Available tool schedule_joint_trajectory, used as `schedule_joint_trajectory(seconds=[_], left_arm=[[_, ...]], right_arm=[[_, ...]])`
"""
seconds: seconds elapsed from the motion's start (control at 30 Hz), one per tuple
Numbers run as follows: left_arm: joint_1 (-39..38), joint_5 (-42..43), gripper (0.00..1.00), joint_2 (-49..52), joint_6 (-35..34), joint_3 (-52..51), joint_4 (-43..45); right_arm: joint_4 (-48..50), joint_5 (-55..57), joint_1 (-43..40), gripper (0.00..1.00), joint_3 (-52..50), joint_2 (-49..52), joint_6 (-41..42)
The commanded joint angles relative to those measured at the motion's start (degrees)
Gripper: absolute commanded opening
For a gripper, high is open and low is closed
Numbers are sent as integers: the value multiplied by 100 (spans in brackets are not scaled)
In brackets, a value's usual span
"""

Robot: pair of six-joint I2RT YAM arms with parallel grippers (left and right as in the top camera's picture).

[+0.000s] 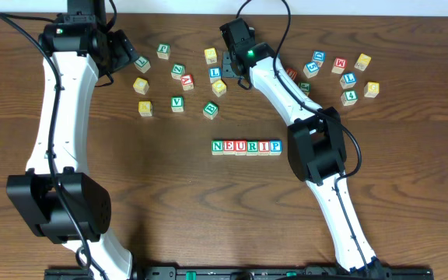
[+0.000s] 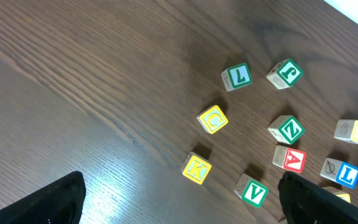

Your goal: Spell out NEURIPS

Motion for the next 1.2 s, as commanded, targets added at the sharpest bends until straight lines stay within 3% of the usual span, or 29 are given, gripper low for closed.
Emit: schedule_joint_trajectory(seconds=[0.0, 0.37, 0.63, 0.93, 1.17], left_arm=[[9, -72, 98, 46, 33, -22, -15], [9, -72, 98, 46, 33, -22, -13], [9, -72, 98, 46, 33, -22, -15], [9, -72, 98, 46, 33, -22, -15], [9, -72, 98, 46, 33, -22, -15]], right_arm=[[15, 46, -9, 31, 24, -17, -367], [-162, 46, -42, 26, 24, -660, -699], [-940, 46, -55, 26, 24, -1604, -859], [-2404, 33, -105, 29, 24, -2719, -852], [-4282, 175, -175, 30, 17, -3029, -857]])
